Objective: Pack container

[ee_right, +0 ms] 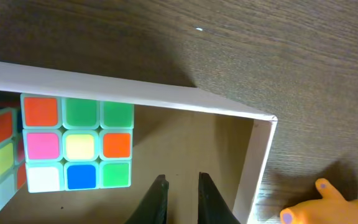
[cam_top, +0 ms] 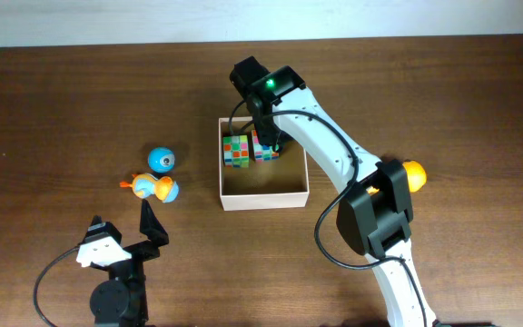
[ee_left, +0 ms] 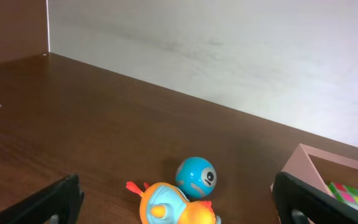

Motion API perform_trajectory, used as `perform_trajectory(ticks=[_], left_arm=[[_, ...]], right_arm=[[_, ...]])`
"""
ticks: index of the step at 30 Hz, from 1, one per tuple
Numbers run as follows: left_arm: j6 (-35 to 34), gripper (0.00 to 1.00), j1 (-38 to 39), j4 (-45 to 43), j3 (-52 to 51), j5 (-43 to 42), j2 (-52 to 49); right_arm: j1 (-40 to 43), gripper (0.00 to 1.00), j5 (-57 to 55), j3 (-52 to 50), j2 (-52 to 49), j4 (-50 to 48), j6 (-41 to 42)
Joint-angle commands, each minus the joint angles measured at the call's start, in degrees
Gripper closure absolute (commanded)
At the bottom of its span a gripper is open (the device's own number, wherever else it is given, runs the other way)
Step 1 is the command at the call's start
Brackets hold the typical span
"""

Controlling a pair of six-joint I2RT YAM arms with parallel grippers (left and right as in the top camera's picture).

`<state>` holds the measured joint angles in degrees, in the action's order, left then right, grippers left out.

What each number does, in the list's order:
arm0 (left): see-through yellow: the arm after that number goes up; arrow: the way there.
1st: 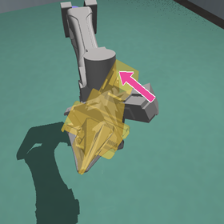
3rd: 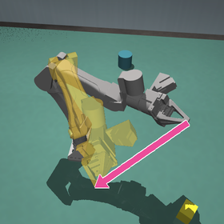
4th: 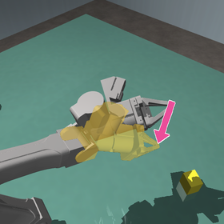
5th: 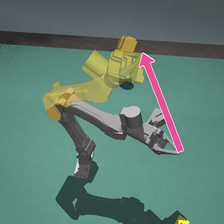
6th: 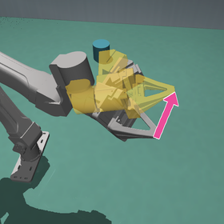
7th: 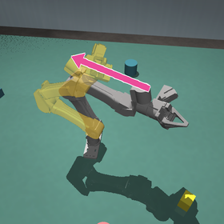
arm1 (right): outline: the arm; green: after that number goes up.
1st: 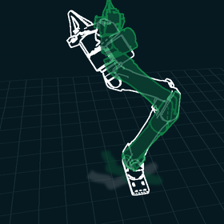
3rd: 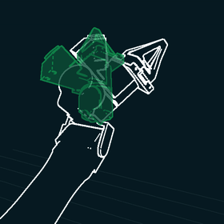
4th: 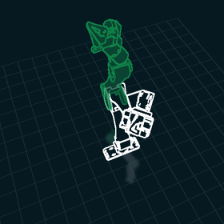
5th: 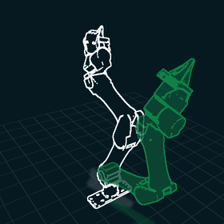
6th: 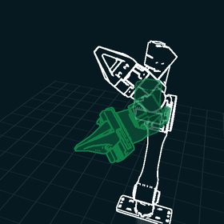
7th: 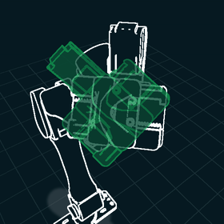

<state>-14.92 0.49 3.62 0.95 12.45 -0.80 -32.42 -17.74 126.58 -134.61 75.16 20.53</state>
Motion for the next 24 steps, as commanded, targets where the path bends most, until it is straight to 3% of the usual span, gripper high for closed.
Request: perform_trajectory(ticks=[1,24], left_arm=[[0.9,0.01,-0.28,-0.13,-0.39,0.39,0.46],[0.9,0.01,-0.28,-0.13,-0.39,0.39,0.46]], right_arm=[[-0.5,0.88,-1.44,0.92,0.39,-0.2,-0.13],[-0.5,0.88,-1.38,0.15,-4.2,-2.56,-0.13]])
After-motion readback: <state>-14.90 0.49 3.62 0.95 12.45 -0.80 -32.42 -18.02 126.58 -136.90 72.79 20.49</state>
